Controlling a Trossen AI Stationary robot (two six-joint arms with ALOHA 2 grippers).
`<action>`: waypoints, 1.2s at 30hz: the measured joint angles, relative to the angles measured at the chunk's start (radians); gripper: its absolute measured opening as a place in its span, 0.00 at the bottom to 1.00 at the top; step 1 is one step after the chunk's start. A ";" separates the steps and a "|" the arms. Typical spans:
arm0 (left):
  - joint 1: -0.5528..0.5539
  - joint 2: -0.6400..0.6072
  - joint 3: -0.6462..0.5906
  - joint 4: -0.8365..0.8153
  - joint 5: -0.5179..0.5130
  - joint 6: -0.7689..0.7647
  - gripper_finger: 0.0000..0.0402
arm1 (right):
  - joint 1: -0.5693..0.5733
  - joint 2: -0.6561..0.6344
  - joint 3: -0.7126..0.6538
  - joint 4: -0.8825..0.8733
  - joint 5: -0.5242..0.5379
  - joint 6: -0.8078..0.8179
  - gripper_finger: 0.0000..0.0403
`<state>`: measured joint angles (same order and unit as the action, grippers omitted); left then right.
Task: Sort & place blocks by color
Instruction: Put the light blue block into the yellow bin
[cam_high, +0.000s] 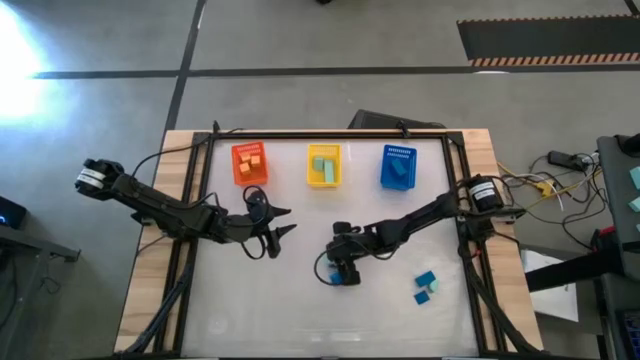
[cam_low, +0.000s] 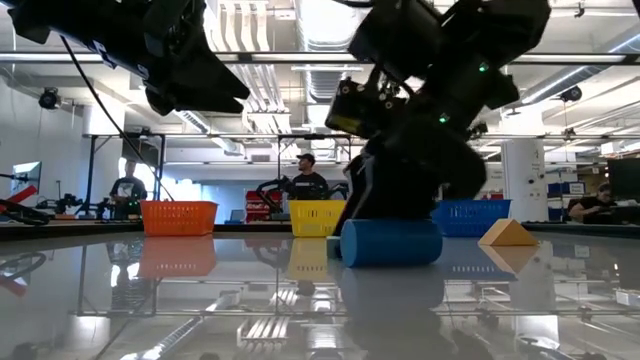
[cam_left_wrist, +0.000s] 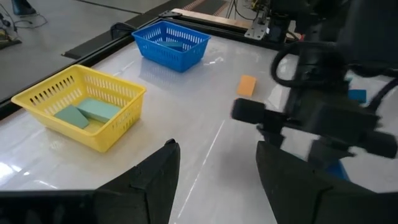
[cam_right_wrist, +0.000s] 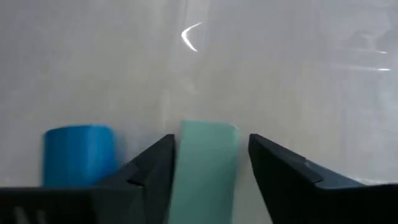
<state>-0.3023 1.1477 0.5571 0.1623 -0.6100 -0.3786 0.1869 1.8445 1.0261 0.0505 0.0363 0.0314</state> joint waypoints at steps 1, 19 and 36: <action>0.000 0.000 0.000 0.006 -0.001 0.000 0.49 | -0.009 0.000 0.001 -0.001 0.006 -0.005 0.43; 0.021 -0.038 0.004 0.200 -0.317 0.545 0.49 | -0.132 -0.108 0.224 -0.395 0.083 -0.181 0.29; 0.065 -0.211 -0.055 0.239 -0.315 0.715 0.49 | -0.554 -0.086 0.438 -0.413 -0.073 -0.294 0.29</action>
<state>-0.2369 0.9363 0.5023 0.4011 -0.9250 0.3365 -0.3670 1.7587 1.4646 -0.3620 -0.0366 -0.2621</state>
